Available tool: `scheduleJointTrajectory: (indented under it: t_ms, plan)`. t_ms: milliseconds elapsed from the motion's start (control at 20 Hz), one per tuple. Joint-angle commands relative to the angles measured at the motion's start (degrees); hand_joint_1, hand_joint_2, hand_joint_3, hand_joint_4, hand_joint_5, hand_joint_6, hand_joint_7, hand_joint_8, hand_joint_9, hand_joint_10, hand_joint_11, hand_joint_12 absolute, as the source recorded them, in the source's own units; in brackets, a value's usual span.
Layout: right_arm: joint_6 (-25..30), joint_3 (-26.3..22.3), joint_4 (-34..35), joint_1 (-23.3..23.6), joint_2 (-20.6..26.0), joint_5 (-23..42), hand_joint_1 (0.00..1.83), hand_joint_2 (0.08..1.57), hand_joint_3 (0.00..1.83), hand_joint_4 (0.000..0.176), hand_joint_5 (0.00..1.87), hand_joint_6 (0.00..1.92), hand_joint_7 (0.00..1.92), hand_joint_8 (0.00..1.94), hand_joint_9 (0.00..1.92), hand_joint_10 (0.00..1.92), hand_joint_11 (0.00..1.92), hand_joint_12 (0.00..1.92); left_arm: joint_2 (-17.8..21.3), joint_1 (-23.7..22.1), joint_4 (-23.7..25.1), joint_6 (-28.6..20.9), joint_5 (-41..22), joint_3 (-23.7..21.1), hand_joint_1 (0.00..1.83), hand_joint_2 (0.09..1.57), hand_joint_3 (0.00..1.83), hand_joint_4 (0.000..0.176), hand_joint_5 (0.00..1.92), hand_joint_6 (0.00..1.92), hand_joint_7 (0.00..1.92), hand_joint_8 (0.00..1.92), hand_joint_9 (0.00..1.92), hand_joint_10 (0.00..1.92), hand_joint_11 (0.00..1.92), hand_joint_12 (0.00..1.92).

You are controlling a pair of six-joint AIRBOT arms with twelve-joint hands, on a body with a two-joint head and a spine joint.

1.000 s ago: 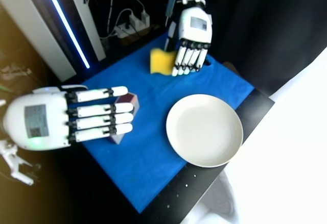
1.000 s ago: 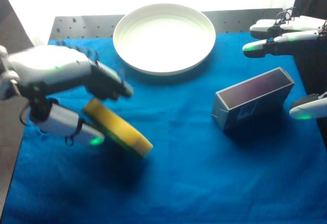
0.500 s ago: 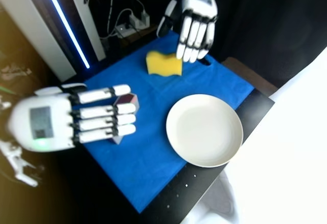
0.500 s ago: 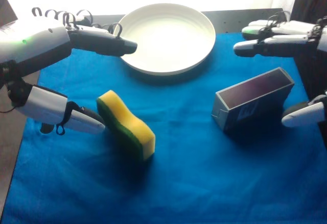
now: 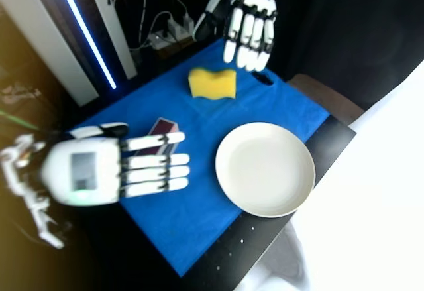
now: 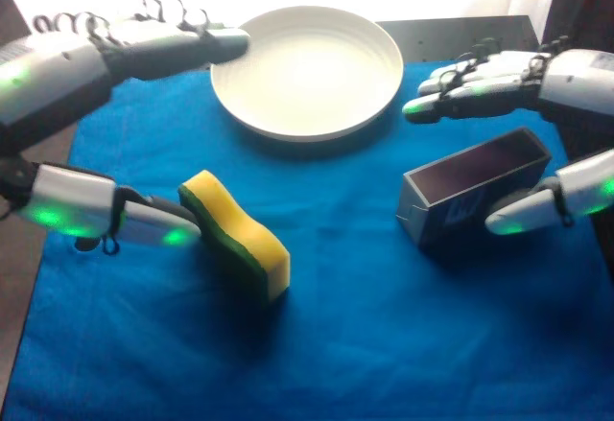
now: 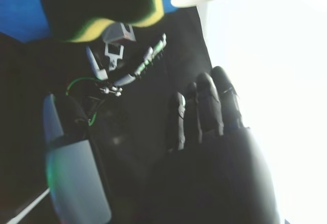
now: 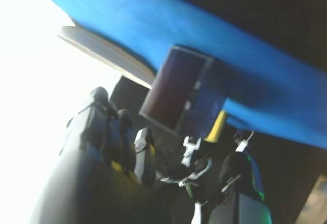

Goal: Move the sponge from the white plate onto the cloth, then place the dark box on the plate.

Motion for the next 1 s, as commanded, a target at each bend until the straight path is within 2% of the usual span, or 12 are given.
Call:
scheduleJointTrajectory:
  t_ms: [0,50,100,150,200,400,500,650,750,850,900,950]
  plan:
    - [0.4,0.2,2.0,0.7,-0.4,4.2,0.91,0.96,0.0,0.057,0.74,0.09,0.6,0.49,0.44,1.02,0.25,1.61,0.0,-0.4,-1.2,0.0,-6.8,-0.3,0.82,0.83,0.0,0.01,0.23,0.0,0.17,0.0,0.16,0.0,0.0,0.44]
    - [0.4,0.3,2.0,0.9,-0.5,4.2,0.91,0.96,0.0,0.057,0.74,0.09,0.6,0.49,0.44,1.02,0.25,1.61,-0.1,-0.4,-1.2,0.0,-6.6,-0.3,0.82,0.83,0.0,0.01,0.23,0.0,0.17,0.0,0.16,0.0,0.0,0.44]
    - [0.4,0.5,2.0,0.9,-0.6,4.2,0.94,1.01,0.01,0.028,0.72,0.44,0.51,1.11,0.48,1.45,0.43,1.75,-0.1,-0.3,-1.2,0.0,-6.5,-0.4,0.82,0.83,0.0,0.008,0.24,0.01,0.17,0.0,0.16,0.0,0.0,0.44]
    - [0.4,0.4,2.0,1.0,-0.6,4.3,0.97,1.12,0.01,0.146,0.83,1.04,0.57,1.4,0.61,1.63,0.6,1.85,-0.1,-0.1,-1.3,0.0,-6.5,-0.4,0.81,0.83,0.0,0.013,0.25,0.01,0.18,0.0,0.16,0.0,0.0,0.47]
    - [0.4,0.5,2.0,1.2,-0.5,4.3,1.13,1.14,0.0,0.0,0.89,1.15,0.74,1.62,0.83,1.79,0.86,1.92,-0.1,0.2,-1.5,0.0,-6.6,-0.5,0.81,0.83,0.0,0.01,0.25,0.0,0.19,0.0,0.17,0.0,0.0,0.54]
    - [0.4,-0.3,1.9,2.9,1.0,6.2,1.15,1.14,0.0,0.0,0.9,1.14,0.73,1.72,0.83,1.9,0.92,1.92,-0.1,1.7,-2.5,0.0,-7.2,-0.7,0.85,0.81,0.0,0.001,0.25,0.0,0.22,0.0,0.21,0.01,0.0,0.67]
    - [0.4,-1.0,1.6,6.6,2.3,9.1,1.09,1.17,0.0,0.0,0.85,1.2,0.77,1.52,0.83,1.73,0.84,1.91,-0.1,2.2,-3.0,0.0,-7.3,-0.8,0.79,0.8,0.0,0.067,0.22,0.0,0.23,0.0,0.22,0.0,0.0,0.67]
    - [0.3,0.3,0.6,11.7,2.3,9.1,1.09,1.17,0.0,0.0,0.86,1.18,0.74,1.32,0.78,1.51,0.78,1.71,-0.2,2.6,-3.5,0.0,-8.0,-0.8,0.87,0.8,0.0,0.064,0.2,0.0,0.19,0.0,0.19,0.0,0.0,0.71]
    - [0.3,2.7,0.6,14.8,0.4,8.9,1.11,1.13,0.0,0.0,0.93,1.09,0.86,1.27,0.92,1.51,0.89,1.72,-0.6,2.7,-3.9,0.0,-8.6,-0.7,0.84,0.81,0.0,0.04,0.22,0.0,0.2,0.0,0.23,0.0,0.01,0.94]
    - [0.3,5.3,0.6,17.8,-1.9,7.8,1.15,1.12,0.0,0.0,0.95,1.03,0.86,1.21,0.89,1.45,0.84,1.68,-1.4,2.7,-5.4,0.8,-9.7,-0.5,0.83,0.81,0.0,0.037,0.2,0.0,0.19,0.0,0.2,0.0,0.0,0.86]
    - [0.3,7.0,0.6,19.1,-3.9,6.3,1.16,1.11,0.0,0.0,0.98,1.0,0.87,1.21,0.91,1.44,0.86,1.63,-1.8,2.7,-6.5,1.4,-10.9,-0.3,0.83,0.81,0.0,0.04,0.18,0.0,0.17,0.0,0.18,0.0,0.0,0.82]
    - [0.4,8.3,0.6,19.7,-5.3,5.3,1.17,1.09,0.0,0.0,1.0,0.95,0.84,1.28,0.91,1.48,0.88,1.65,-2.1,2.8,-7.3,1.8,-11.9,-0.2,0.82,0.81,0.0,0.062,0.15,0.0,0.13,0.0,0.12,0.0,0.0,0.69]
